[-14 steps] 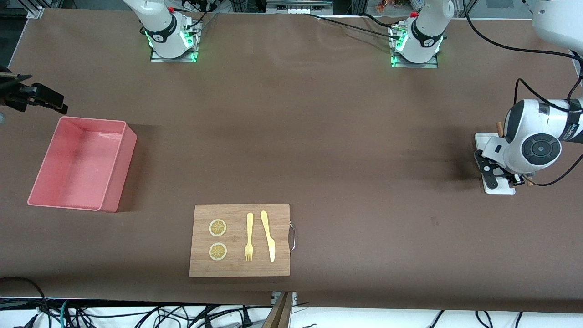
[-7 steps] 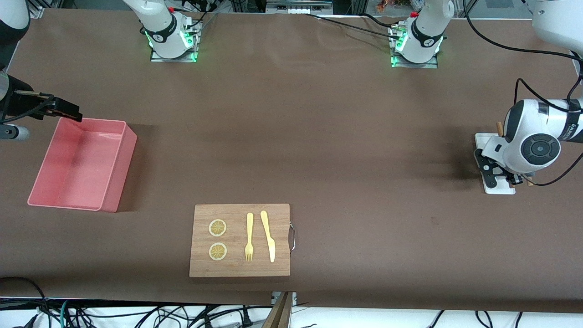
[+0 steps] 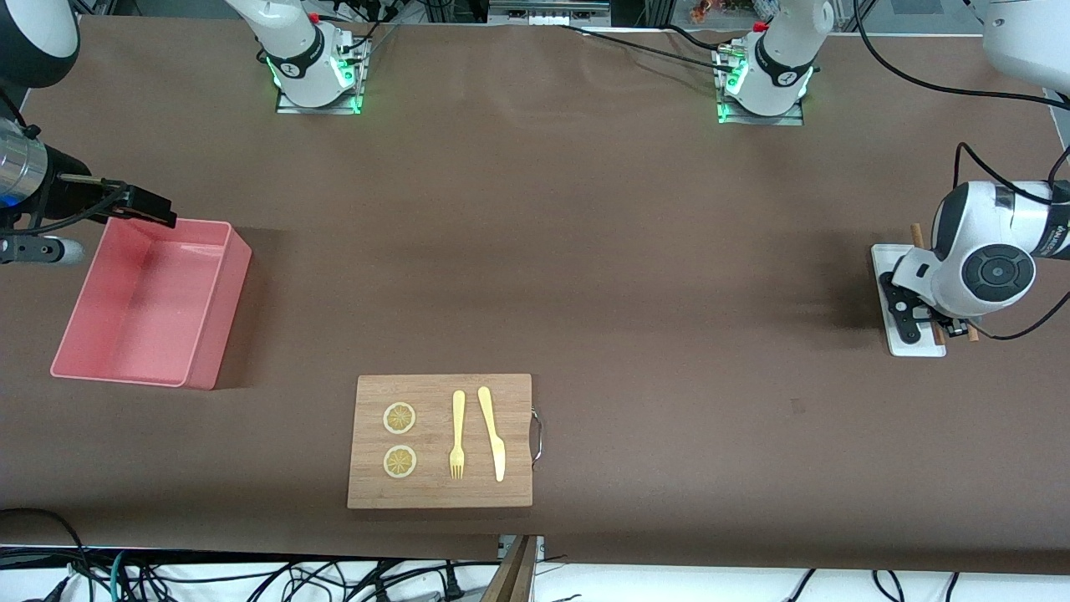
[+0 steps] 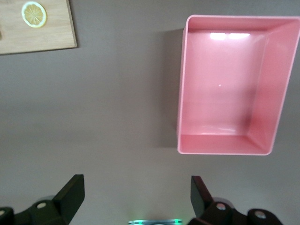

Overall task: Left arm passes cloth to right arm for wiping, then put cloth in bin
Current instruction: 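Lift the cloth with the left gripper while the right gripper reaches out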

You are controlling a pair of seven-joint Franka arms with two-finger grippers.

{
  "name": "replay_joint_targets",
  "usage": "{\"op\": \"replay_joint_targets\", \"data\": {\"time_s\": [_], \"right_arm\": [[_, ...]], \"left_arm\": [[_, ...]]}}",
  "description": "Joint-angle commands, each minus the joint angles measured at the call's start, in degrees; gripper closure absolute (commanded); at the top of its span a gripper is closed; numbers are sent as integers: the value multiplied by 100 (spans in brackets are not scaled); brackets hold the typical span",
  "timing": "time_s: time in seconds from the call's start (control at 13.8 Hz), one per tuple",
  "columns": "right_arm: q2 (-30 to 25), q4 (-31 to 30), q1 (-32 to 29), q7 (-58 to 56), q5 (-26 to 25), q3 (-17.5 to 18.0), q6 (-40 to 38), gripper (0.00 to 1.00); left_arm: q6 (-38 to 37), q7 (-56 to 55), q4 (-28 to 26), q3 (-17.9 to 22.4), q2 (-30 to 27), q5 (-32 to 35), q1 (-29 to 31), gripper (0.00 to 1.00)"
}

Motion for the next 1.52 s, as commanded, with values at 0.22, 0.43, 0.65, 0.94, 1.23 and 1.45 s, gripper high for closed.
{"op": "replay_joint_targets", "data": {"time_s": [0.22,0.43,0.65,0.94,1.23,1.45], "right_arm": [[-29,-62,-5,517,144,261,47,0],[-20,-53,4,1326,135,604,74,0],[50,-53,4,1592,405,754,153,0],[147,-62,126,2162,768,772,320,0],[243,-62,162,2908,812,1113,661,0],[392,-62,171,3734,821,1474,1215,0]], "left_arm": [[-871,91,327,-406,-360,-136,-30,100],[-1663,30,837,-1081,-352,-313,-57,100],[-2505,-426,1556,-1514,-325,-1494,-83,100],[-2974,-1322,2138,-1576,-343,-3235,-329,100],[-3019,-2752,2279,-1786,-334,-5143,-417,100],[-3009,-4623,2910,-1954,-177,-5367,-1065,100]]}}
